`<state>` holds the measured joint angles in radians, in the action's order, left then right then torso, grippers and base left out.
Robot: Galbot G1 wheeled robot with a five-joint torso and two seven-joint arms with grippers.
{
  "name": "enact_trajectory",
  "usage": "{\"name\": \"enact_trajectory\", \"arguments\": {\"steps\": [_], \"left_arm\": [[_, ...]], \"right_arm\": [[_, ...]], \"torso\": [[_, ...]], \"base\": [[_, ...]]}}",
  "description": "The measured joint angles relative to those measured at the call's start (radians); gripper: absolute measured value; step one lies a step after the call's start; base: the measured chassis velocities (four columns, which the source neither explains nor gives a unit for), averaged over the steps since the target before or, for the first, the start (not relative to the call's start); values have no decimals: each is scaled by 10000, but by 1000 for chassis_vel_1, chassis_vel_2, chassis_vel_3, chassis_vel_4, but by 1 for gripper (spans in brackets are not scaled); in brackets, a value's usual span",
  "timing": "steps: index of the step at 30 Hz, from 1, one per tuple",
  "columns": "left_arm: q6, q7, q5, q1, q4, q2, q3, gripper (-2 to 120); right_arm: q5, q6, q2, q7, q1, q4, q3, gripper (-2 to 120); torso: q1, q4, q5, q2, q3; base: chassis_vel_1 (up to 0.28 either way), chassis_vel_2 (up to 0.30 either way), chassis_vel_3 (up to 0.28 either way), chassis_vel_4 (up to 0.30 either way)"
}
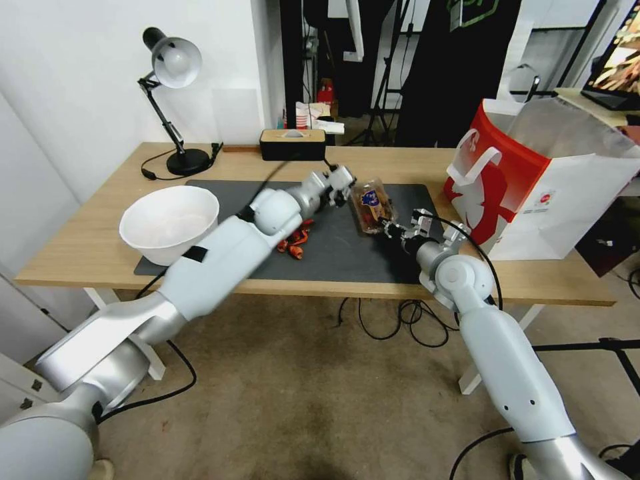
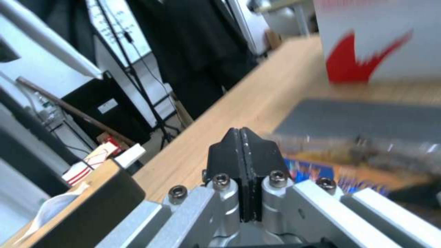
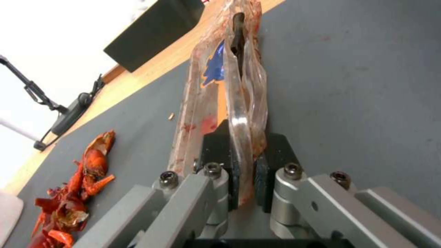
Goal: Close the disposable takeout box, then place it into the delivery bag.
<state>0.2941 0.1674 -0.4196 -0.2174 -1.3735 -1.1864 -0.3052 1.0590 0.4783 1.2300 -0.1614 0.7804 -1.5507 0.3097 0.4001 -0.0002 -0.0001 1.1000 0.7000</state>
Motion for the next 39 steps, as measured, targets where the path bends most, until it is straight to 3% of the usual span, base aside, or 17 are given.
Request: {"name": "enact_trajectory", "arguments": {"steps": [2, 10, 12, 14, 15, 17, 18, 19, 27, 34, 39], "left_arm": [[322, -269, -713, -616, -937, 479, 662, 0], [748, -624, -1627, -2036, -2441, 1435, 2078, 0], [824, -698, -2015, -3154, -3507, 2102, 3066, 0], [819, -715, -2132, -4118, -4212, 2455, 3792, 0], [819, -715, -2132, -4118, -4212, 2455, 3792, 0], [778, -751, -2202, -5366, -4869, 2788, 4672, 0], [669, -762, -2213, -6368, -5324, 2928, 5510, 0], [549, -772, -2209, -7186, -5624, 2899, 6345, 0], [252, -864, -2079, -9233, -6159, 1994, 8250, 0], [192, -922, -1935, -9979, -6705, 1107, 8758, 9], [-60, -914, -1684, -10493, -7011, 812, 8774, 27]], "right_arm": [[-85, -31, 30, 60, -1, 0, -20, 5], [-204, -52, 75, 115, -22, -22, -46, 5], [-274, -83, 78, 153, 4, -50, -74, 5], [-328, -104, 85, 189, 34, -64, -89, 5], [-328, -104, 85, 189, 34, -64, -89, 5], [-355, -114, 85, 220, 65, -91, -93, 5], [-372, -122, 82, 250, 84, -123, -101, 5], [-383, -123, 53, 276, 93, -150, -112, 5], [-374, -123, -124, 382, 131, -262, -141, 5], [-337, -118, -162, 419, 134, -447, -172, 5], [-299, -151, -247, 494, 192, -578, -168, 5]], "torso": [[0, 0, -2, 0, 0], [0, 1, -3, 0, -1], [0, 1, -1, 0, -1], [-1, 3, 1, 0, -2], [-1, 3, 1, 0, -2], [-3, 4, -5, 0, -2], [-3, 5, -1, 0, -3], [-3, 5, 1, 0, -3], [-3, 0, 0, 1, -1], [-3, 1, 2, 0, -1], [-2, 1, 1, 0, -1]], "base": [[0, 0, 0, 0], [0, 0, 0, 0], [0, 0, 0, 0], [0, 0, 0, 0], [0, 0, 0, 0], [0, 0, 0, 0], [0, 0, 0, 0], [0, 0, 0, 0], [0, 0, 0, 0], [0, 0, 0, 0], [0, 0, 0, 0]]}}
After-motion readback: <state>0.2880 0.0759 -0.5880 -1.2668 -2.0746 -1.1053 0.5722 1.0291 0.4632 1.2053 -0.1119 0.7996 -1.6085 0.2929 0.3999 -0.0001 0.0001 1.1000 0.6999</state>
